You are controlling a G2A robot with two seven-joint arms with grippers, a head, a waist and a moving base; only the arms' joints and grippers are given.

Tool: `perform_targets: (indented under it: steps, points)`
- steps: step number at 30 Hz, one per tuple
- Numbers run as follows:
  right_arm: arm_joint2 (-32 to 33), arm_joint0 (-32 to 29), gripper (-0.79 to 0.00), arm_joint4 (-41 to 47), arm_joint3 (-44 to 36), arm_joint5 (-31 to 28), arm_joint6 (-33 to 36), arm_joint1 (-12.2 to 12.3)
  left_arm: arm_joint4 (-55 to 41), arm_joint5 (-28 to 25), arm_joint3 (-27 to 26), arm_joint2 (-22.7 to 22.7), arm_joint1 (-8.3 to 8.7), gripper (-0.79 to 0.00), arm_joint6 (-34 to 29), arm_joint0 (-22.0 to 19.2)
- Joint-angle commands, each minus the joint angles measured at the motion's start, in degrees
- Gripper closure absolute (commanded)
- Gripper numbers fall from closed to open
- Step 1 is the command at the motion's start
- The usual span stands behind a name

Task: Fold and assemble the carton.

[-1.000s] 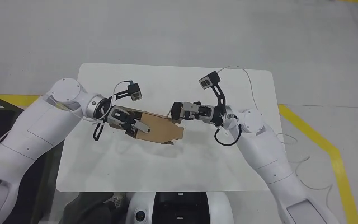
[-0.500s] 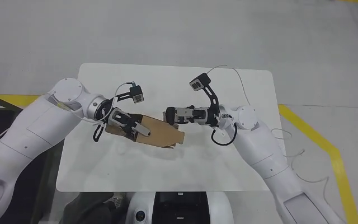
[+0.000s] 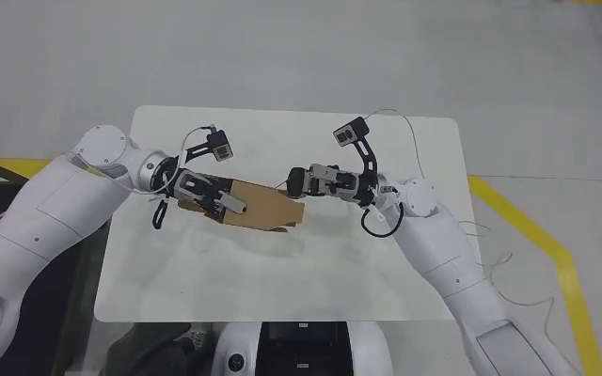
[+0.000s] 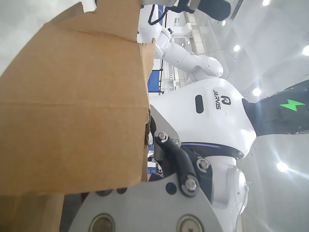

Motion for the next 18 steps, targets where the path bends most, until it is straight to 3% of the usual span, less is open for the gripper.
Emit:
perform_targets:
  steps: [1, 18]
  points:
    - [0.83, -0.90, -0.785, 0.15, -0.75, 0.02, -0.07, 0.23, -0.51, -0.13, 1.09, -0.45, -0.06, 0.000, 0.00, -0.13]
    - [-3.51, -1.70, -0.785, 2.36, -2.22, 1.08, 3.56, -0.92, 1.45, -0.65, 5.37, -4.08, -2.11, 0.000, 0.51, 1.17]
